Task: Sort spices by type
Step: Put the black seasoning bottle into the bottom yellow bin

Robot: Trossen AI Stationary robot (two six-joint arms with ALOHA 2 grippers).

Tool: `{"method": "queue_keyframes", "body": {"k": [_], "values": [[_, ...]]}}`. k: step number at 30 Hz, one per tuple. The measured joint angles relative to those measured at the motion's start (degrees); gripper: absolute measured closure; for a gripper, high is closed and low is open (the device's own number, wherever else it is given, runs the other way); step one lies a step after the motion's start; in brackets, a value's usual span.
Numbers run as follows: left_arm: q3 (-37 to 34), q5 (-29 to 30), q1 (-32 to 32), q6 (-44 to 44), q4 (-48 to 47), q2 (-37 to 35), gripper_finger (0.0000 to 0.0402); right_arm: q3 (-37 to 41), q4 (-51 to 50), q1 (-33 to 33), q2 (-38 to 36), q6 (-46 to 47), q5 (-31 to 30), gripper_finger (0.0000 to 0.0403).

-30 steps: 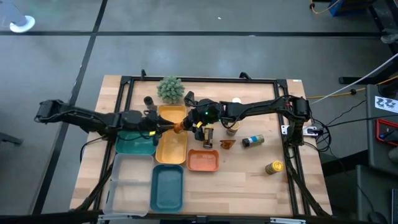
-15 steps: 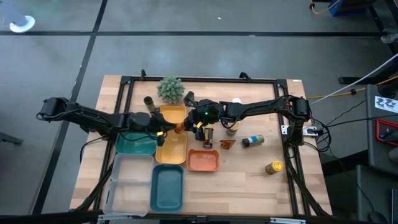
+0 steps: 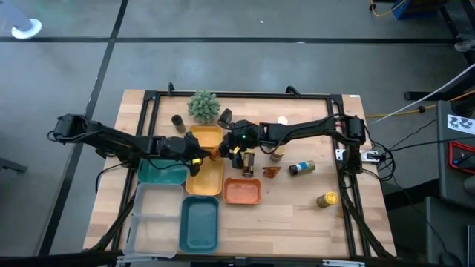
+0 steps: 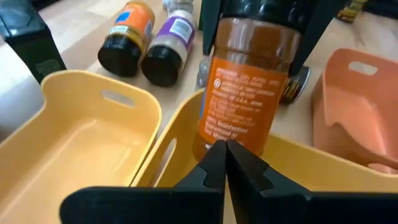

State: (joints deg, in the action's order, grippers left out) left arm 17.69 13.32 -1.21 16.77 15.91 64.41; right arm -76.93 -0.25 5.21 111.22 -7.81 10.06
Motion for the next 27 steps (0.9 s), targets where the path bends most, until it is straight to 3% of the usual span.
{"method": "queue_keyframes", "body": {"k": [7, 17, 27], "values": [[-0.02, -0.01, -0.01, 0.11, -0.3, 1.62, 0.0398, 0.0, 1.63, 0.0, 1.41, 0.02, 0.75, 0.0186], [-0.02, -0.04, -0.01, -0.18, -0.41, 2.11, 0.0397, -0.09, 5.19, 0.0, 1.42, 0.22, 1.05, 0.0141], [-0.02, -0.07, 0.02, -0.24, -0.34, 2.11, 0.0397, -0.09, 4.85, 0.0, 1.42, 0.22, 1.05, 0.0137]]}}
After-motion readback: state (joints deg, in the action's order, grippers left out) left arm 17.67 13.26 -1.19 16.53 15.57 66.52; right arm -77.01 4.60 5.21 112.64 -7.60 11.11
